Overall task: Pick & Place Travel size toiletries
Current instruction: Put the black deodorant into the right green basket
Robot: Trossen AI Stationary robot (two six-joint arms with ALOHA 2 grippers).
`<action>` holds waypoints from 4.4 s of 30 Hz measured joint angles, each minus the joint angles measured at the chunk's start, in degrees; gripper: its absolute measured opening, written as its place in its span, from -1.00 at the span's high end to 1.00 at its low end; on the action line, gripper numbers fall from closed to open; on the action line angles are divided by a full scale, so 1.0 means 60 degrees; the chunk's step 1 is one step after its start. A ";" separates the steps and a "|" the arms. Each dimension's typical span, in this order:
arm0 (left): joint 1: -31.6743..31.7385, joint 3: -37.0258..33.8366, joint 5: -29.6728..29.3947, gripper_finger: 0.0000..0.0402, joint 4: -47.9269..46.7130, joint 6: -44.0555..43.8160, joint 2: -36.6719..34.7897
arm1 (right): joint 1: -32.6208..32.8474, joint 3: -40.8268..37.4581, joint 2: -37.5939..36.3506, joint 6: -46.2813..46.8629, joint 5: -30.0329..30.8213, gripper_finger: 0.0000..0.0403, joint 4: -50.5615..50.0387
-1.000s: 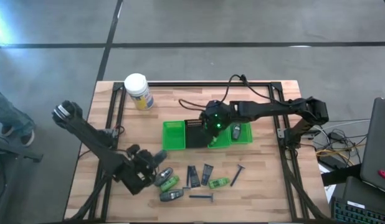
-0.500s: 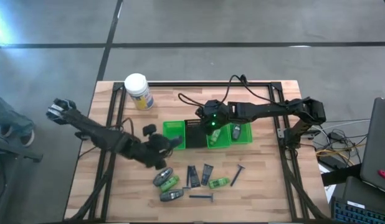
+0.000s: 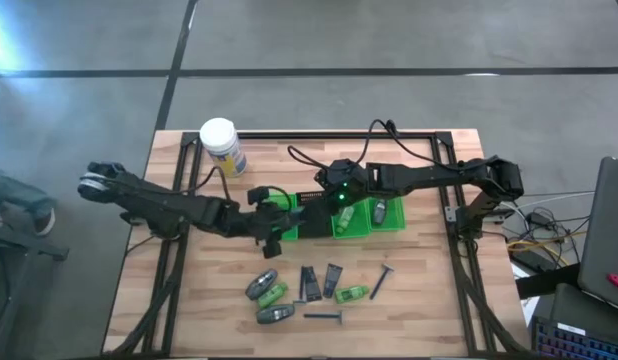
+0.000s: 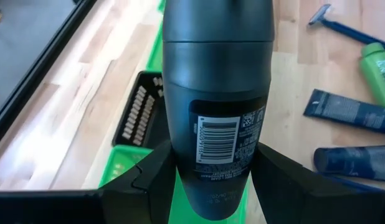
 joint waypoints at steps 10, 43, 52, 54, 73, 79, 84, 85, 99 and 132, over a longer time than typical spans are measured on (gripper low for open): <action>0.0083 0.0557 -0.0057 0.07 0.0174 0.0524 0.0534 | 0.0112 0.0004 0.0157 0.0211 0.0059 -0.49 -0.0019; -0.0566 -0.0149 -0.1633 -0.44 -0.2743 -0.2848 -0.0994 | 0.2036 -0.2729 -0.3796 0.3810 0.7595 0.04 -0.9262; -0.0511 -0.0152 -0.0848 -0.45 -0.3308 -0.2963 -0.1029 | 0.2306 -0.4300 -0.2629 0.4829 0.8359 -0.15 -0.7945; -0.0511 -0.0159 -0.0555 -0.45 -0.3478 -0.3082 -0.1027 | 0.2313 -0.4350 -0.2516 0.4443 0.8256 -0.19 -0.7427; -0.1362 -0.1845 0.5620 -0.59 -0.1830 -0.6686 -0.0346 | 0.2481 -0.3617 -0.4107 0.3457 0.7525 -0.70 -0.8045; -0.2164 -0.1466 0.4647 -0.79 -0.1760 -0.8843 0.0323 | 0.2472 -0.3588 -0.4038 0.3397 0.7561 -0.81 -0.8127; -0.2088 -0.1004 0.5107 -0.84 -0.1655 -0.9723 0.1352 | 0.2466 -0.3606 -0.3834 0.3190 0.7541 -0.82 -0.8087; -0.2205 -0.0821 0.5263 -0.84 -0.1653 -0.9729 0.1565 | 0.2470 -0.3606 -0.3829 0.3112 0.7488 -0.82 -0.8083; -0.2773 0.0685 0.5197 -0.80 -0.2101 -0.9045 0.3752 | 0.2572 -0.3614 -0.3847 0.2817 0.7233 -0.80 -0.7968; -0.2329 0.0341 0.0175 -0.05 -0.1044 -0.2832 0.0076 | 0.2505 -0.3565 -0.2950 0.1352 0.3428 -0.61 0.1329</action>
